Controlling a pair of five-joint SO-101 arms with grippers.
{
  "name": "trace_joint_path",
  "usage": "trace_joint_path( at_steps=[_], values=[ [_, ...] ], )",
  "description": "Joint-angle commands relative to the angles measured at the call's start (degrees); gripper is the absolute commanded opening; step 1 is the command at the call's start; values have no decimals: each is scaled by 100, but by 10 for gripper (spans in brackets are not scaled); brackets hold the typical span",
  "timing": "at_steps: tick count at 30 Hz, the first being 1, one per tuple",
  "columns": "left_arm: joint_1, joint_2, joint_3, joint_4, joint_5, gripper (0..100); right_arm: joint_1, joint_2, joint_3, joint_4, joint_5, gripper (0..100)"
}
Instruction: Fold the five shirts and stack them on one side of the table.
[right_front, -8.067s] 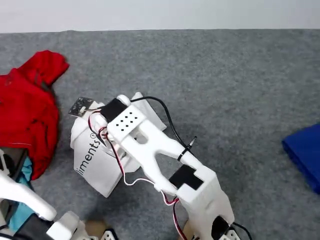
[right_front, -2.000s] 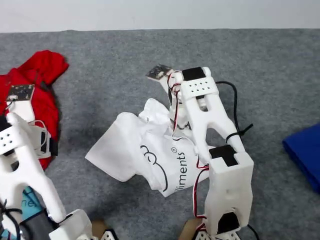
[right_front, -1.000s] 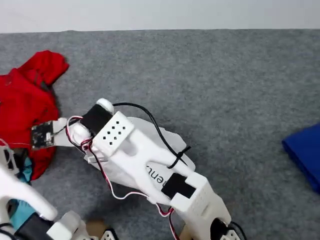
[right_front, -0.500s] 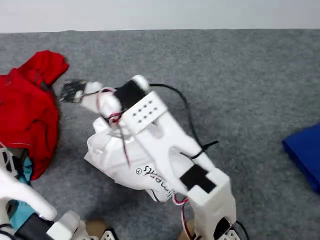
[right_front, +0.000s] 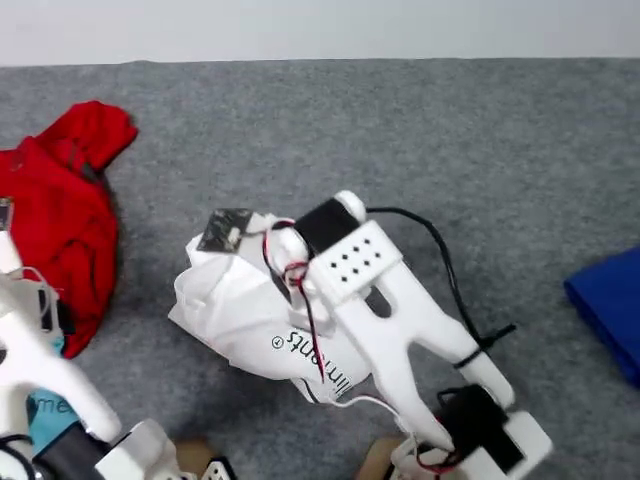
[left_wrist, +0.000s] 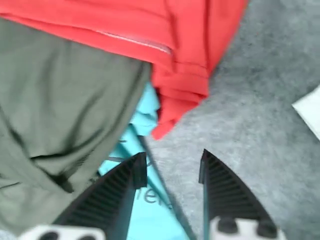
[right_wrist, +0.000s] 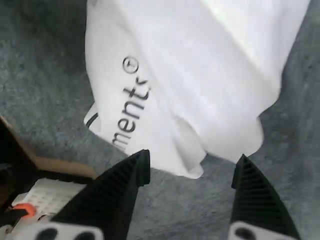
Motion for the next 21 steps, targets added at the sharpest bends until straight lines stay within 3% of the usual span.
trace_joint_path(
  at_steps=[1,17,21],
  values=[
    [211,-229,101,-79,9,181,75,-374,211,198,-62,273],
    [229,-237,110,-70,273,181,497,655,193,-585,-9,273],
    [229,-237,110,-70,273,181,497,980,193,-585,97,202]
  ],
)
